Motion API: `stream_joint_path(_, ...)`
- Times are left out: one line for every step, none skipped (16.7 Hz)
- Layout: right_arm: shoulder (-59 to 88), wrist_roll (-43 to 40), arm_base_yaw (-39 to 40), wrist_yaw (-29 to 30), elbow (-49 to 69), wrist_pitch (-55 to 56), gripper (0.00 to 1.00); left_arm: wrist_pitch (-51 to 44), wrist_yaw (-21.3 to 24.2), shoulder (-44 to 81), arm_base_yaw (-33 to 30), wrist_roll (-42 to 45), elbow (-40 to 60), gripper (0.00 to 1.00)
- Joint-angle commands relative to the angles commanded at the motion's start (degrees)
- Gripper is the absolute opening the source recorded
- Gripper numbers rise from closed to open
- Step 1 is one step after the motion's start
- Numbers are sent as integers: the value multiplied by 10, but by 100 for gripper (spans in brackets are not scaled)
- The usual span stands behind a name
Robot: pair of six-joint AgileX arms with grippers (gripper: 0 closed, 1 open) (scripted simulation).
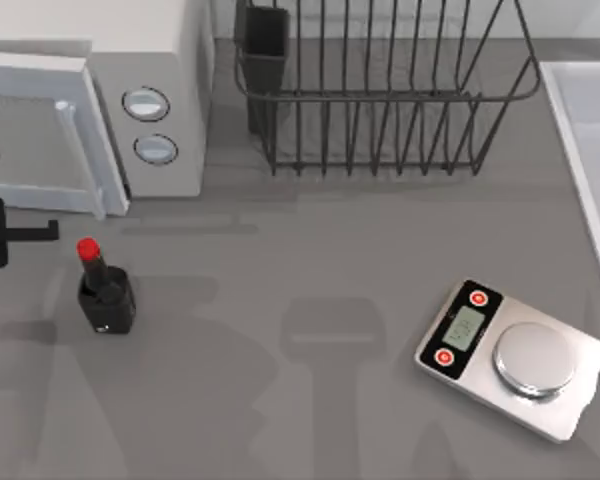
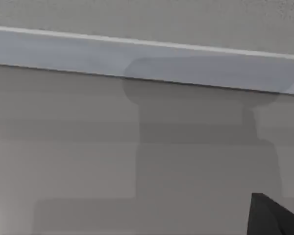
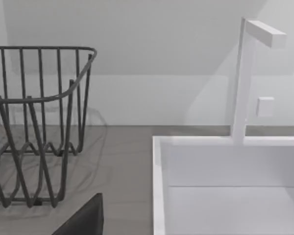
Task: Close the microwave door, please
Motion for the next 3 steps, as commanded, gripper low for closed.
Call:
stream_joint_path(0,0,0,0,0,0,100,15,-3,13,-7,-5,1,0)
stream_joint_path(0,0,0,0,0,0,100,24,-5,21,-13,-9,1,0)
stream_joint_path(0,0,0,0,0,0,100,27,-5,23,-15,-10,0,0)
